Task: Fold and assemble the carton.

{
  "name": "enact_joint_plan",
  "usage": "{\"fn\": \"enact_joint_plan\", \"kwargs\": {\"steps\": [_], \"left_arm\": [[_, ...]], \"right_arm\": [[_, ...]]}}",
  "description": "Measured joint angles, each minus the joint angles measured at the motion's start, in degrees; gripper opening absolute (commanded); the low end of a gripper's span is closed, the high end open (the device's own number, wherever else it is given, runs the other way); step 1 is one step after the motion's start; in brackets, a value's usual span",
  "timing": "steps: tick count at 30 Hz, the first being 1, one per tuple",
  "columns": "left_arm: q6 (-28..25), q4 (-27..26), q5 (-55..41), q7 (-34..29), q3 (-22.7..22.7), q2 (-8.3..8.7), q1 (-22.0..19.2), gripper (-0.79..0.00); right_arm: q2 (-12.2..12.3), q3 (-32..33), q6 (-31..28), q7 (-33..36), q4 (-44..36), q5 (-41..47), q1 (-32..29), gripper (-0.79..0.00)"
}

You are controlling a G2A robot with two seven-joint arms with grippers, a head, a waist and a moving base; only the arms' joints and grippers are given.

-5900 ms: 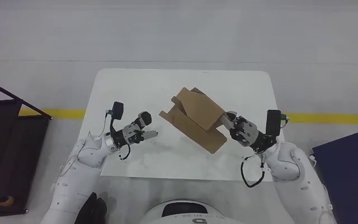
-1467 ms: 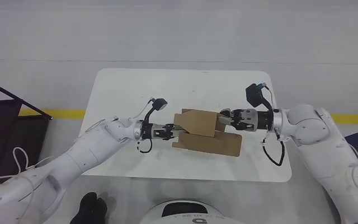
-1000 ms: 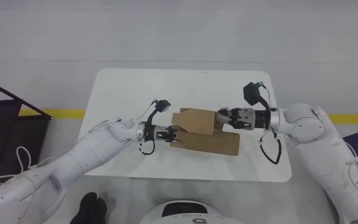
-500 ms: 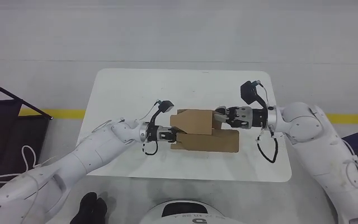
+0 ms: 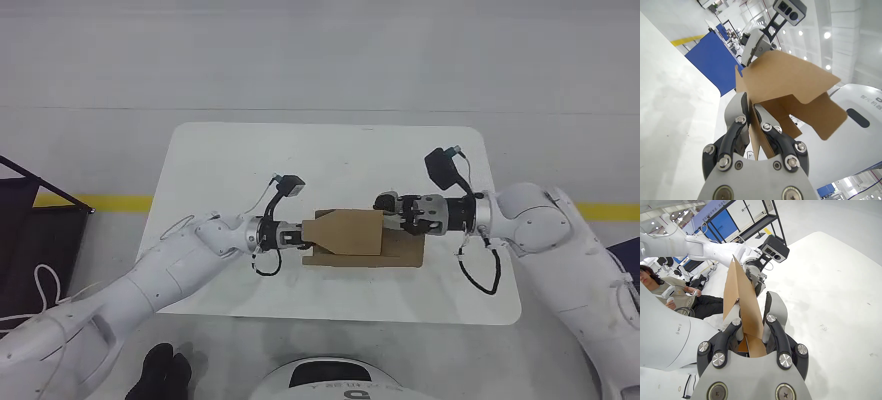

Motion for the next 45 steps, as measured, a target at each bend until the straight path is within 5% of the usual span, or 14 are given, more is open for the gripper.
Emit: {"fn": "enact_joint_plan", "kwargs": {"steps": [5, 11, 18, 24, 32, 45], "left_arm": [[0.0, -0.1, -2.1, 0.0, 0.7, 0.28, 0.5, -0.785], [0.0, 0.5, -7.0, 0.0, 0.1, 0.61, 1.0, -0.785], [0.2, 1.4, -8.7, -0.2, 0.1, 0.81, 1.2, -0.785], [1.0, 2.0, -10.2, -1.0, -0.2, 0.62, 1.4, -0.785], [0.4, 1.9, -9.5, -0.4, -1.3, 0.85, 1.9, -0.785], [0.0, 1.7, -10.6, 0.0, -3.5, 1.65, 3.2, -0.785]], "right_arm": [[-0.3, -1.6, -1.0, 1.6, 1.8, 2.9, 1.7, -0.499], [-0.5, -3.7, -2.0, 3.7, 1.4, 2.5, 2.9, -0.406], [0.2, -5.9, -3.7, 2.0, -0.5, 0.2, 3.3, -0.142], [1.2, -7.1, -5.9, -0.3, -1.1, -2.7, 3.4, 0.0], [1.3, -3.5, -4.3, -8.3, 3.0, 2.3, 2.1, 0.0], [2.1, -0.3, -8.7, -9.4, -0.4, 8.1, -2.9, 0.0]]}}
